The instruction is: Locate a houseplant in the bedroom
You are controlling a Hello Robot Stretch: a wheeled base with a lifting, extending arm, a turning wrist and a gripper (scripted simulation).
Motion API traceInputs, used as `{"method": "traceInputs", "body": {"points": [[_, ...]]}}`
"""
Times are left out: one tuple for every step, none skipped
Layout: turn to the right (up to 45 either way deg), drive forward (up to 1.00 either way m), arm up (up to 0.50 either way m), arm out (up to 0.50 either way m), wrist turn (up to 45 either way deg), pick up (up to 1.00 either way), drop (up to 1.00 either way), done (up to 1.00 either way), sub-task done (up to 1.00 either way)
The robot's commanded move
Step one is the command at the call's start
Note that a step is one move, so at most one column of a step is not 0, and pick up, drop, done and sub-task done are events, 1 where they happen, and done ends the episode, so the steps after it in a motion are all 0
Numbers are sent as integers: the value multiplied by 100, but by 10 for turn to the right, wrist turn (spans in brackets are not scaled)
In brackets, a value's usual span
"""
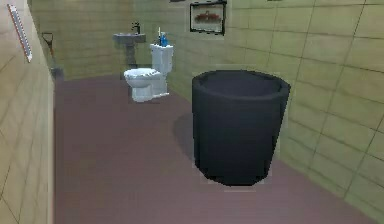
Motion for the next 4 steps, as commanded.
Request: {"method": "traceInputs", "body": {"points": [[450, 0, 0, 0, 0, 0, 0, 0, 0], [120, 0, 0, 0, 0, 0, 0, 0, 0], [0, 30, 0, 0, 0, 0, 0, 0, 0], [450, 0, 0, 0, 0, 0, 0, 0, 0]]}}
